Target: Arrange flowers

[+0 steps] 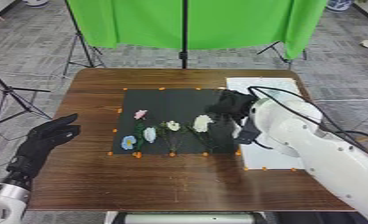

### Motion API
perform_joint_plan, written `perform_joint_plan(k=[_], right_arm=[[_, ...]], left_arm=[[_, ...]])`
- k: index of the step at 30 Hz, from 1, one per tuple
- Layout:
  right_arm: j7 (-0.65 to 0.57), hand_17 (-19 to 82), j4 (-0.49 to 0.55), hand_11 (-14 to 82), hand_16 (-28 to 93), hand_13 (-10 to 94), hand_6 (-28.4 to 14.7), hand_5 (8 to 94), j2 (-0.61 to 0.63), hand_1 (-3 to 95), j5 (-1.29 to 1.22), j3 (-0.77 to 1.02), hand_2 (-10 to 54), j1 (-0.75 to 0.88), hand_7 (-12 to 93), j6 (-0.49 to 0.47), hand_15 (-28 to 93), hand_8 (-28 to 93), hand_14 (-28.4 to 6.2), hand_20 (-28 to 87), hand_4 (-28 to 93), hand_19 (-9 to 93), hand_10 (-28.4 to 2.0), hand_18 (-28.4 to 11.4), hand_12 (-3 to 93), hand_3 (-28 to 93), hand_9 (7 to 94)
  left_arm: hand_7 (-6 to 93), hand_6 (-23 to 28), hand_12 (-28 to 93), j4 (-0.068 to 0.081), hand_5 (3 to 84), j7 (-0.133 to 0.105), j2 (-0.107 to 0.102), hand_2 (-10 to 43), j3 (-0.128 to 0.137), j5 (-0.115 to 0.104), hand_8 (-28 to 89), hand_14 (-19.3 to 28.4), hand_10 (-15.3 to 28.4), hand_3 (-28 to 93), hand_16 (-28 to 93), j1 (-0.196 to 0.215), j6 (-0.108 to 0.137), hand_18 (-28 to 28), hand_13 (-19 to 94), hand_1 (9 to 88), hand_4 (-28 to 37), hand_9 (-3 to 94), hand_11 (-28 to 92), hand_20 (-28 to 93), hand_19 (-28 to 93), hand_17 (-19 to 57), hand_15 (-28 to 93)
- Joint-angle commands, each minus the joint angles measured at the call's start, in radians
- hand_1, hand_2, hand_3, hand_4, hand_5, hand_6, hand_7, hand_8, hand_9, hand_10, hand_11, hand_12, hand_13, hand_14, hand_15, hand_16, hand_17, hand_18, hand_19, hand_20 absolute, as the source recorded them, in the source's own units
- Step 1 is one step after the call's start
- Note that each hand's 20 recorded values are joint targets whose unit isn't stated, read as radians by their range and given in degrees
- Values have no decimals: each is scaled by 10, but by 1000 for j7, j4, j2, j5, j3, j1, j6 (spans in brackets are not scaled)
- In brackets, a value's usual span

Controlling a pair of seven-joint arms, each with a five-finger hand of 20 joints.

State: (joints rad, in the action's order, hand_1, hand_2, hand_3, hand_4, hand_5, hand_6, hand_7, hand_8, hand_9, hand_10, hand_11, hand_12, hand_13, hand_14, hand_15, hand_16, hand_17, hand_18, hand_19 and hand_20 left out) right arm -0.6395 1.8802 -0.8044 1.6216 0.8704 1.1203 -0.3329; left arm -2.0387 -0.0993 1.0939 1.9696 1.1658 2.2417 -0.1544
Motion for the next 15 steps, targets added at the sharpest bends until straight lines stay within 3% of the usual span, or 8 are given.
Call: perform_joint_plan(k=[1,15], right_arm=[[-49,623,6,252,335,917,-55,792,-4,263,-56,-22,57,40,142,-133,578,-69,-39,547,-124,932,-169,-174,254,504,883],[-43,625,28,260,348,921,-57,788,-15,266,-134,-27,66,66,132,-153,565,-66,-39,540,-111,932,-171,-173,259,486,884]], left_arm=[[83,42,105,2,424,12,1,-79,0,0,-59,180,137,654,-10,5,-16,155,371,352,-85,451,144,156,126,49,131],[82,42,105,-2,424,13,4,-79,4,1,-58,180,138,653,-9,12,-16,154,371,352,-85,451,145,157,124,49,129]])
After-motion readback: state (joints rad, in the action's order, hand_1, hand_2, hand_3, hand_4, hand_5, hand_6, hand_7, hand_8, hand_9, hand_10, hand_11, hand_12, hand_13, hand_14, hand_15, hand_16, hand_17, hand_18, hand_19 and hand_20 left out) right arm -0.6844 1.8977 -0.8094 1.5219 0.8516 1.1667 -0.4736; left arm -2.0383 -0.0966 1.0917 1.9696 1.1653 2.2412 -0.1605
